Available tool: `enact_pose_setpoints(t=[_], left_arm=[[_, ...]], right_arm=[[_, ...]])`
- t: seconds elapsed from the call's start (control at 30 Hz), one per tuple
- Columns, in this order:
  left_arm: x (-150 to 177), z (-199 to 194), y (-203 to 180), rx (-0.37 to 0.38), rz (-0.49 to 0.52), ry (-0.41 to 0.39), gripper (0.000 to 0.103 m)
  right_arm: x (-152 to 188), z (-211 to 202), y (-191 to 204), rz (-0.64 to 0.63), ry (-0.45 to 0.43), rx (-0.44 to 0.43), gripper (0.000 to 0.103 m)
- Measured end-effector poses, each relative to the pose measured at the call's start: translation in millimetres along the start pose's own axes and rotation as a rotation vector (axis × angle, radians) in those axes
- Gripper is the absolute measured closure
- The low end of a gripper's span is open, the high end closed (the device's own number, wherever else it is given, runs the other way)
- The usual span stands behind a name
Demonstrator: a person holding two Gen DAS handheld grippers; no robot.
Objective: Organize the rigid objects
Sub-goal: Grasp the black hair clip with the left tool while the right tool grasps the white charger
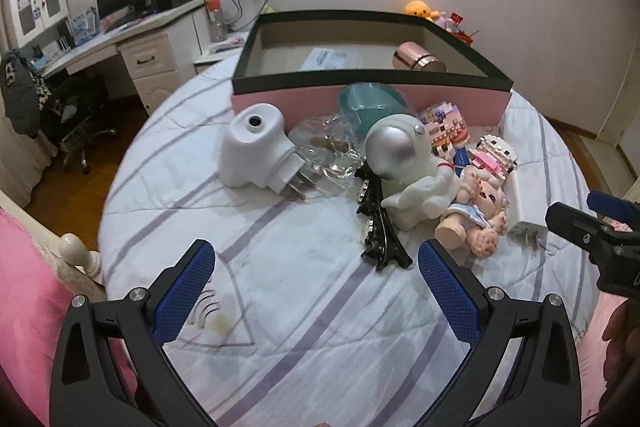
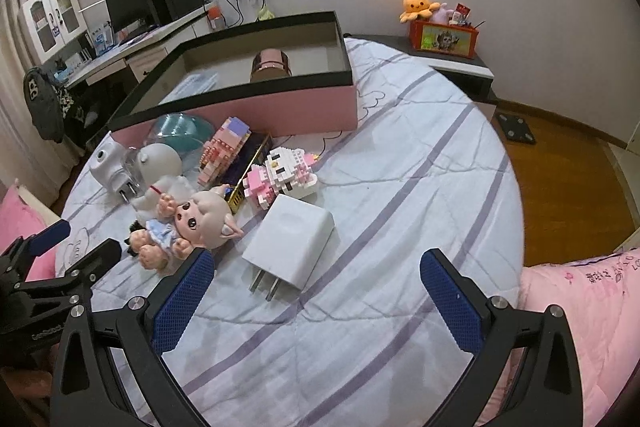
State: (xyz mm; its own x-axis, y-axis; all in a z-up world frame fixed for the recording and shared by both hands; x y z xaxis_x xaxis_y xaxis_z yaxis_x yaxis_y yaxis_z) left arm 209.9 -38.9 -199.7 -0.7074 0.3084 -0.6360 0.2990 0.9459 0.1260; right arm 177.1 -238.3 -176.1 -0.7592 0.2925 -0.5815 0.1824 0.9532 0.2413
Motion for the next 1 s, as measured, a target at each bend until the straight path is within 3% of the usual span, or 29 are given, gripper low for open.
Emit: enact_pose_setpoints(t=[0.13, 0.3, 0.37, 0.5, 0.6, 0.63, 0.67, 0.8, 0.93, 1.0], left_arm=[[-5, 16, -3, -0.006, 0.003, 0.024, 0.001], [-5, 37, -5, 0.005, 0.010, 0.066, 0.011], [-7, 39, -10, 0.014, 0.029, 0.061, 0.027], [-13, 40, -17, 0.040, 0.046, 0.049, 0.038], [-14, 41, -14, 0.063, 0.033, 0.035, 0.048], [-15, 40, -13, 0.069, 0.031, 0.030, 0.064], [-15, 39, -10, 0.078, 0.027, 0.028, 0.077], [-10, 34, -4, 0.106, 0.019, 0.028, 0.078], [-14, 37, -9, 0.076, 0.033, 0.017, 0.069], [-18, 41, -11, 0.074, 0.043, 0.012, 0.074]], right_arm=[[-1, 11, 1, -0.002, 0.017, 0.002, 0.000], [-1, 24, 4, -0.008, 0.042, -0.005, 0.007], [0, 28, 5, -0.009, 0.048, -0.004, 0.013], [2, 36, 7, -0.013, 0.048, 0.011, 0.020], [3, 35, 12, -0.030, 0.033, 0.003, 0.035], [4, 34, 14, -0.038, 0.031, 0.001, 0.046], [4, 33, 14, -0.040, 0.027, 0.007, 0.050], [6, 27, 10, -0.026, 0.029, -0.005, 0.055], [4, 33, 13, -0.036, 0.026, 0.017, 0.055], [3, 38, 17, -0.056, 0.015, 0.032, 0.055]])
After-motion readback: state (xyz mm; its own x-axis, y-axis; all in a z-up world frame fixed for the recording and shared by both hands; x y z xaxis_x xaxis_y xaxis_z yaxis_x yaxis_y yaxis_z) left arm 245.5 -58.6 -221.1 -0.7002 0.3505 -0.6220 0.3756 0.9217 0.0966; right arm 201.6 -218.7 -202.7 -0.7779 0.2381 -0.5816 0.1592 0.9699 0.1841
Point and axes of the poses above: each gripper's, at about its wrist camera, not at the fingertips, and z roughly the way its jaws point, y to its left, x to its underside, the point moved 2 cm from there along z, roughly the way its jaws point, and after that the axes turned 11 degrees about z, right-handed, at the moved point
